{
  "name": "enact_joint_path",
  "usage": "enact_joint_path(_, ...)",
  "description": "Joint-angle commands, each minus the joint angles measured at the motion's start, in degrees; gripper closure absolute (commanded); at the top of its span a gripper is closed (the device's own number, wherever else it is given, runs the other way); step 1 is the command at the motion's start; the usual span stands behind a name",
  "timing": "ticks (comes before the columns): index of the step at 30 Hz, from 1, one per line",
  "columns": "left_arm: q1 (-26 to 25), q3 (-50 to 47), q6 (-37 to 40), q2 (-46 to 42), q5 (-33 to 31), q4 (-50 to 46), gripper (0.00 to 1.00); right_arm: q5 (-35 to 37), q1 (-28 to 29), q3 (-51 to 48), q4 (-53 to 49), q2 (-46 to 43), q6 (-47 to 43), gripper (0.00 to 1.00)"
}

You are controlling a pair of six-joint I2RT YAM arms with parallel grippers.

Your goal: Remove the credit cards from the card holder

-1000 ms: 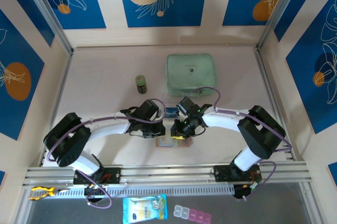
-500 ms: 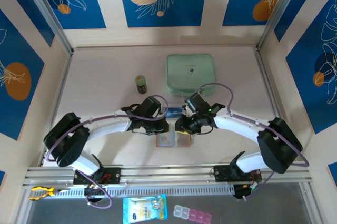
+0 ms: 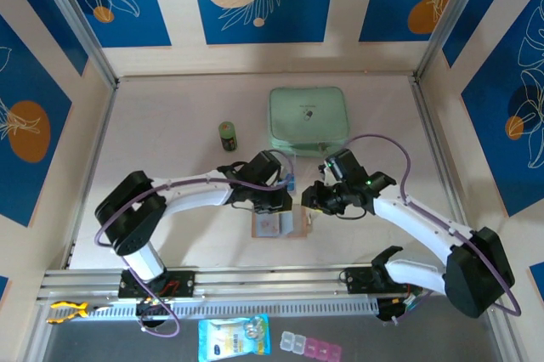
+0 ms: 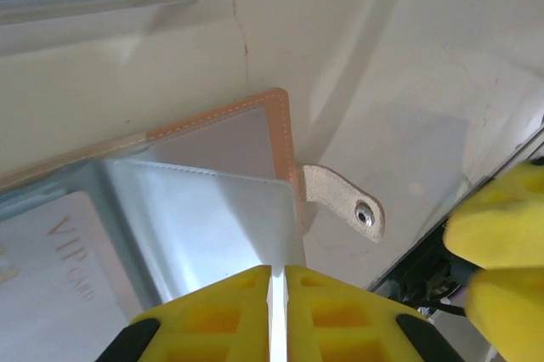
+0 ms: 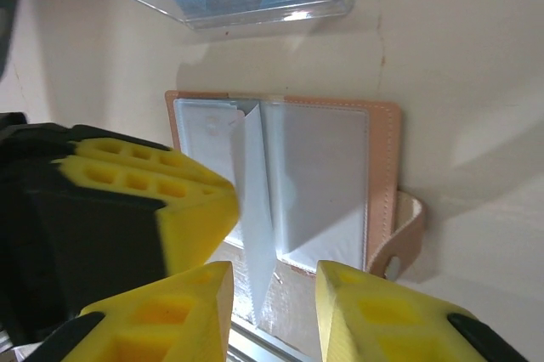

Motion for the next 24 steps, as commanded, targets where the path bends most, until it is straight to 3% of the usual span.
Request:
enact_joint_path(1, -0.9, 2.3, -0.6, 2.9, 1.5, -0.7, 0.89, -0.8, -0.8, -0.9, -3.2, -2.0, -1.2, 0.68)
enact_joint_path(13, -0.6, 1.3, 0.7, 1.1, -1.0, -2.0, 0.88, -4.3, -0.2, -1.4, 0.9, 0.3, 0.6, 0.68)
enact_joint_path(24, 2.3, -6.6, 1.0, -7.4, -3.7, -2.7, 0.88, -3.8, 5.4, 2.5, 4.8, 9.9, 2.0, 0.69)
